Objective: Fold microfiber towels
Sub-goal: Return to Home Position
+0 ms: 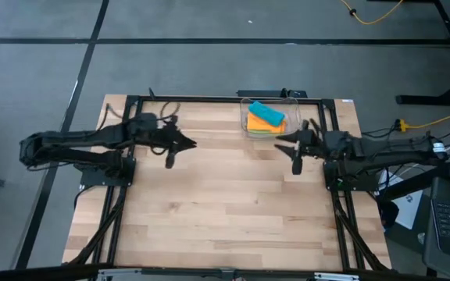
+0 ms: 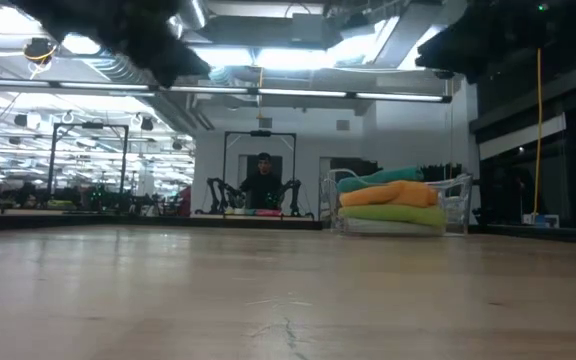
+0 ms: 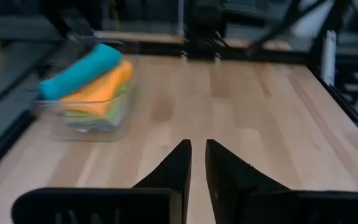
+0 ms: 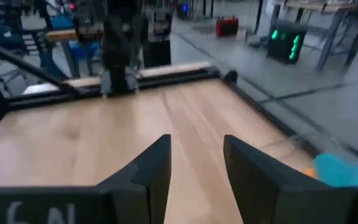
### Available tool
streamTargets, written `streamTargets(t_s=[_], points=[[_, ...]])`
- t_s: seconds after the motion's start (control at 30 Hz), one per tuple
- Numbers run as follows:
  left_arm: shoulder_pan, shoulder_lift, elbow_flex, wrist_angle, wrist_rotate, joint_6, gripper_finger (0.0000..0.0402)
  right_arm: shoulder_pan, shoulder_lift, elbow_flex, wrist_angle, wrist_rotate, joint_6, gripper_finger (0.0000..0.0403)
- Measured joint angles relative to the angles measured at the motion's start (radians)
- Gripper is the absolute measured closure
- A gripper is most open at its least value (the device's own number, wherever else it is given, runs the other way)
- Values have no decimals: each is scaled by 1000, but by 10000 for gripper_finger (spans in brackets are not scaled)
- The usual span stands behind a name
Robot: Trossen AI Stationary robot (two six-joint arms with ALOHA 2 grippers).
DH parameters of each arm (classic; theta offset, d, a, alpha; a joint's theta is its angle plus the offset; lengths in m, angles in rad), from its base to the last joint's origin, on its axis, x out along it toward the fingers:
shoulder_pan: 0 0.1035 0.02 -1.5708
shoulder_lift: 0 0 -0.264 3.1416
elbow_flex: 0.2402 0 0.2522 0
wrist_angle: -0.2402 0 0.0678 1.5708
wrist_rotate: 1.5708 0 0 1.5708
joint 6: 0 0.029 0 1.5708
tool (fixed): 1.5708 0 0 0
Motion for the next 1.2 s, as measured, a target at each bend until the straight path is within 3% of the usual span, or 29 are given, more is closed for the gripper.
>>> streamTargets(t_s=[0.27,0.4,1.2], points=[[97,-296,-274,179,-35,-50,363,-69,-140,-11,-207,10,-94,253],[99,-370,-344,180,-124,-48,363,-81,-181,-67,-131,34,-92,253],[99,-384,-391,180,-148,-53,363,-81,-182,-101,-147,35,-96,253]])
